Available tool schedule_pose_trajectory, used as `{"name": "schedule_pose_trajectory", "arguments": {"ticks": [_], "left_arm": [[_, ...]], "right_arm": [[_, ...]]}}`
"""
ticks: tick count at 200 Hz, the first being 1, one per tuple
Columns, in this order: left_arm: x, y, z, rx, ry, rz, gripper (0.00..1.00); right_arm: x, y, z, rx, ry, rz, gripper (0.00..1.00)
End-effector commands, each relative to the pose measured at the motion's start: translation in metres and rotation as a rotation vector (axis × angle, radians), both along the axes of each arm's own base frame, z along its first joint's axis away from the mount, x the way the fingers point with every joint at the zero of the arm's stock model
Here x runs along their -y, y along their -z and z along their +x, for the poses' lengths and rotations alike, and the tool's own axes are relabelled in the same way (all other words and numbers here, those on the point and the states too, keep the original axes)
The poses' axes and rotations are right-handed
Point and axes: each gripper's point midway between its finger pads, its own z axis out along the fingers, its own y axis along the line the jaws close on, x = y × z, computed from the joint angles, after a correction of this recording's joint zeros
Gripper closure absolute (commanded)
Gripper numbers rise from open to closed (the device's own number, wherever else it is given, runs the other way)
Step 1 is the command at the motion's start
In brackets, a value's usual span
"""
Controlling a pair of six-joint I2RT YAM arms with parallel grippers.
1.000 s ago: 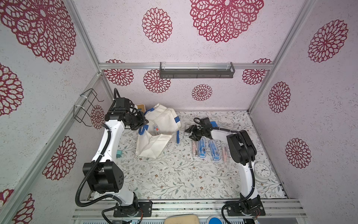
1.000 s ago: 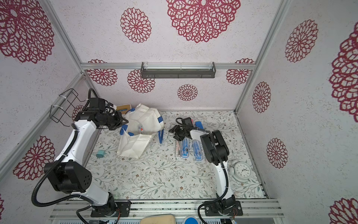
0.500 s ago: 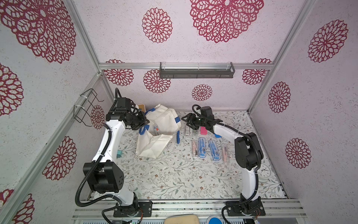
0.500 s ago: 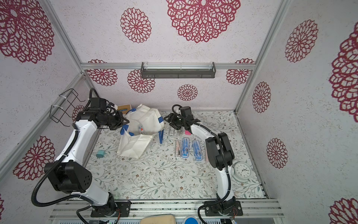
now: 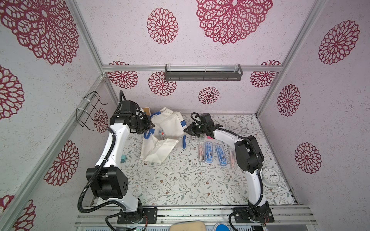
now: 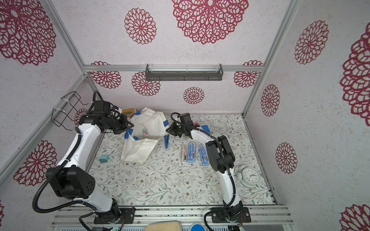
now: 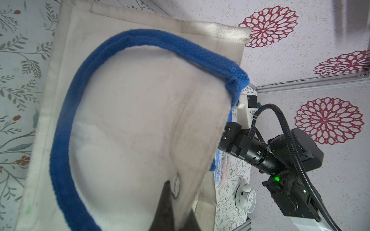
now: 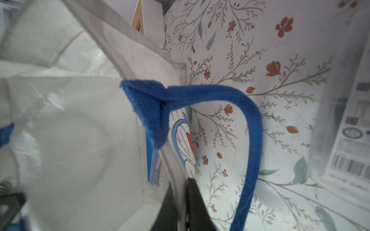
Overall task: Take out the compass set from the canvas bag
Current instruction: Adjust the canvas bag at the center of the board.
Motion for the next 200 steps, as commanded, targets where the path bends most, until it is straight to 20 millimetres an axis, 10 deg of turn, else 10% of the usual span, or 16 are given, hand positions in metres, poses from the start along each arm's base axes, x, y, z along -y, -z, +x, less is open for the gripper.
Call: {"name": "schedule_pose_trajectory", "arguments": {"ticks": [1, 56, 104, 165, 200], "left_arm": [[0.003, -0.022, 0.008, 0.073, 0.005, 0.011, 1.00], [-0.003, -0.035, 0.034, 0.118, -0.018, 0.048, 1.00], [0.032, -0.034, 0.054, 0.122, 0.065, 0.069, 1.00], [0.066, -0.014, 0.044, 0.107, 0.123, 0.036, 1.00], [0.070, -0.007, 0.030, 0.093, 0.131, 0.030, 1.00]], "right_arm": [[-0.003, -0.035, -0.015, 0.052, -0.027, 0.012, 1.00], [-0.034, -0.058, -0.064, 0.140, -0.131, -0.091, 1.00], [-0.069, -0.093, -0.115, 0.280, -0.255, -0.174, 1.00], [-0.063, -0.072, -0.158, 0.280, -0.328, -0.250, 1.00], [-0.032, -0.061, -0.157, 0.263, -0.261, -0.283, 0.64]]}}
